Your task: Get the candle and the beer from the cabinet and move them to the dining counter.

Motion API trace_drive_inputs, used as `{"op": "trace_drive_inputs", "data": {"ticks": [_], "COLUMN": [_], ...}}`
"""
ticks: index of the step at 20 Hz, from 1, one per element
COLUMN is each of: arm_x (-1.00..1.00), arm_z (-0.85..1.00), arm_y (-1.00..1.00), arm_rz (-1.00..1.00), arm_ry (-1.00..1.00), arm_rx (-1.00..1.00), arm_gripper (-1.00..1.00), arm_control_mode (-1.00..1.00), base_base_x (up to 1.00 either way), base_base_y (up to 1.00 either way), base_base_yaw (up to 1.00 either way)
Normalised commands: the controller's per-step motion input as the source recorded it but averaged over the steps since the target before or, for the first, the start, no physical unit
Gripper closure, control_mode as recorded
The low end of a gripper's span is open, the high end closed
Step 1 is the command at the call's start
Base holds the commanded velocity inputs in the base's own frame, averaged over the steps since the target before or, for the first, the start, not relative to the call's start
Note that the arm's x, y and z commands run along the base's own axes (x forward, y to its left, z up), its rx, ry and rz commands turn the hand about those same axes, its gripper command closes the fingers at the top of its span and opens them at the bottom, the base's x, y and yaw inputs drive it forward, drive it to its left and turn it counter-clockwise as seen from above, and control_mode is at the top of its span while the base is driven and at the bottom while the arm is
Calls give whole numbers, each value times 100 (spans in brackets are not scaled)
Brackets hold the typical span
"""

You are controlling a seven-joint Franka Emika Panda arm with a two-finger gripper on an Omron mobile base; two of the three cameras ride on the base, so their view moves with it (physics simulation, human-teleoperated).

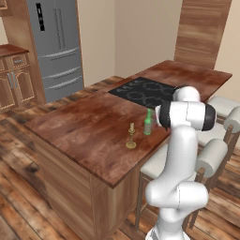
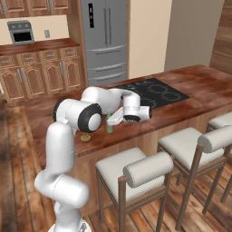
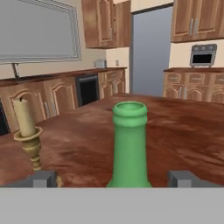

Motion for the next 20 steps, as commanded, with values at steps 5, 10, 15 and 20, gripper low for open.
{"op": "trace_drive_inputs", "data": {"ticks": [5,10,15,20], "arm_x": [-19,-17,-41,-68], "arm_z": [26,27,35,40], "arm_y": [-13,-18,-14,-3], "arm_rz": [0,0,0,0], "arm_ry": [-7,-8,-10,-13], "arm_rx": [0,0,0,0], "arm_gripper": [-100,-100,-100,-100], "arm_control_mode": [-100,-100,-100,-100], "base_base_x": [0,0,0,0], "base_base_y": [0,0,0,0], "base_base_yaw": [0,0,0,0]}}
